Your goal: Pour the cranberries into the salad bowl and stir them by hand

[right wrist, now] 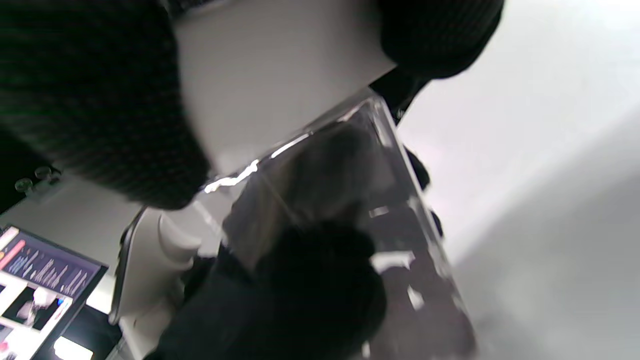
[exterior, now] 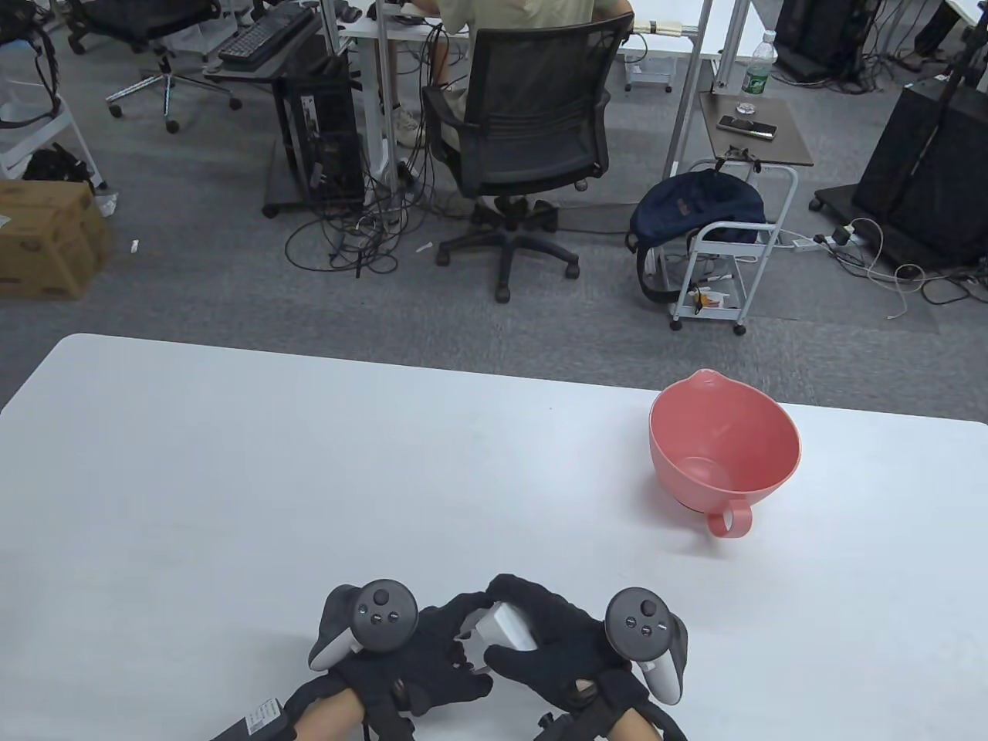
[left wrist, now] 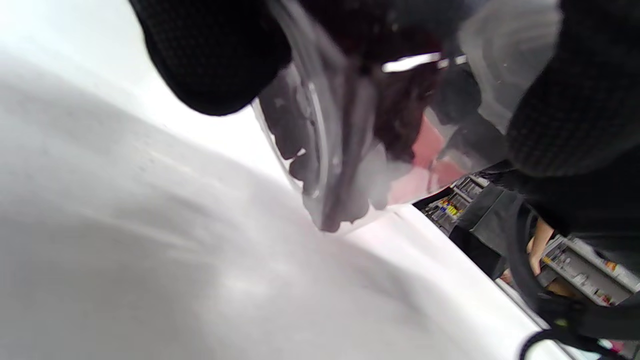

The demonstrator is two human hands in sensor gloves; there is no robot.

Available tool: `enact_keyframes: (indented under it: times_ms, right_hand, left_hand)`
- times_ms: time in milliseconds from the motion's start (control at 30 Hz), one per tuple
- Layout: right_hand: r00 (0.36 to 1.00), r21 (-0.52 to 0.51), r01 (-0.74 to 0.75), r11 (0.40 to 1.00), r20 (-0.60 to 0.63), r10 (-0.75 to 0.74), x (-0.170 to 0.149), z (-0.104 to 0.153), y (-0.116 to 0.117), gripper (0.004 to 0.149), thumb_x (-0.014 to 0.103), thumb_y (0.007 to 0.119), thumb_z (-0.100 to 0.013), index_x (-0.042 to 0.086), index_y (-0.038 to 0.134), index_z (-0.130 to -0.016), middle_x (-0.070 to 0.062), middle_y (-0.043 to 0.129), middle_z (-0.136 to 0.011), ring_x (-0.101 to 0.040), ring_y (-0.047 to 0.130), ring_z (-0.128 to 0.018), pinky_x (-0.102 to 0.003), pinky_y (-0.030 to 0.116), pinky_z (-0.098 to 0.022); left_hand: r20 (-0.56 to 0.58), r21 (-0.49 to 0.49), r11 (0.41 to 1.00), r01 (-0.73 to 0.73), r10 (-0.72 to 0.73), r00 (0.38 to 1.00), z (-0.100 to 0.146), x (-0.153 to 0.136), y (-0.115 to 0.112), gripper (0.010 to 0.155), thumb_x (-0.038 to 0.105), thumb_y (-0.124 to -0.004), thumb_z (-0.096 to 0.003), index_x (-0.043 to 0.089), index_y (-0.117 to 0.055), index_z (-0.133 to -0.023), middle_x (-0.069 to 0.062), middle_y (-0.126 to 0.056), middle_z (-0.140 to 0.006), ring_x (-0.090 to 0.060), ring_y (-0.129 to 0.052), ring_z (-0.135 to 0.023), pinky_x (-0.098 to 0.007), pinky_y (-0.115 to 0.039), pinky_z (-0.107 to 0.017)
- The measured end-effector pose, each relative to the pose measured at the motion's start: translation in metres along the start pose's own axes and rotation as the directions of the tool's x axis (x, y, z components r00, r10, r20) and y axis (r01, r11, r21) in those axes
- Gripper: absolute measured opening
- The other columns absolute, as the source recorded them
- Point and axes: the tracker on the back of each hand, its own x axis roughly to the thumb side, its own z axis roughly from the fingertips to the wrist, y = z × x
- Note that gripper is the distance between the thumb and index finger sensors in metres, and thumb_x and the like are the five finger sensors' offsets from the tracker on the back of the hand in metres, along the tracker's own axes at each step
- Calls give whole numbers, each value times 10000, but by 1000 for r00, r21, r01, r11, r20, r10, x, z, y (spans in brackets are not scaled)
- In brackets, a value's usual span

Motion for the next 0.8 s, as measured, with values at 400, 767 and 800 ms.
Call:
enact_keyframes:
  times_ms: [400, 767, 800]
  right_hand:
    - [998, 49, -29, 998, -58, 32, -2, 6, 2, 1012, 677, 991, -311, 395, 411, -1091, -71, 295, -1233, -547, 396, -1055, -606, 581, -728]
    - [931, -131, -286, 949, -273, 243, -5, 15, -1, 1185, 1019, 617, -235, 323, 135, -1065, -186, 500, -1137, -182, 1014, -505, -251, 905, -304]
    - [930, -118, -280, 953, -279, 238, -5, 15, -1, 1192, 1029, 600, -230, 319, 137, -1068, -172, 547, -1119, -144, 1016, -452, -225, 903, -263]
  left_hand:
    - [-11, -4, 996, 94, -94, 995, -3, 1, -6, 956, 721, -1019, -346, 478, -456, -1080, 127, -751, -1172, -288, -869, -976, -386, -877, -537]
    - [-15, 16, 990, 141, -141, 990, -1, 1, -6, 957, 721, -1017, -345, 479, -454, -1080, 131, -743, -1176, -286, -861, -983, -387, -870, -546]
    - [-15, 16, 990, 143, -143, 990, -1, 1, -6, 957, 720, -1016, -347, 478, -453, -1081, 131, -743, -1175, -288, -862, -982, -388, -870, -547]
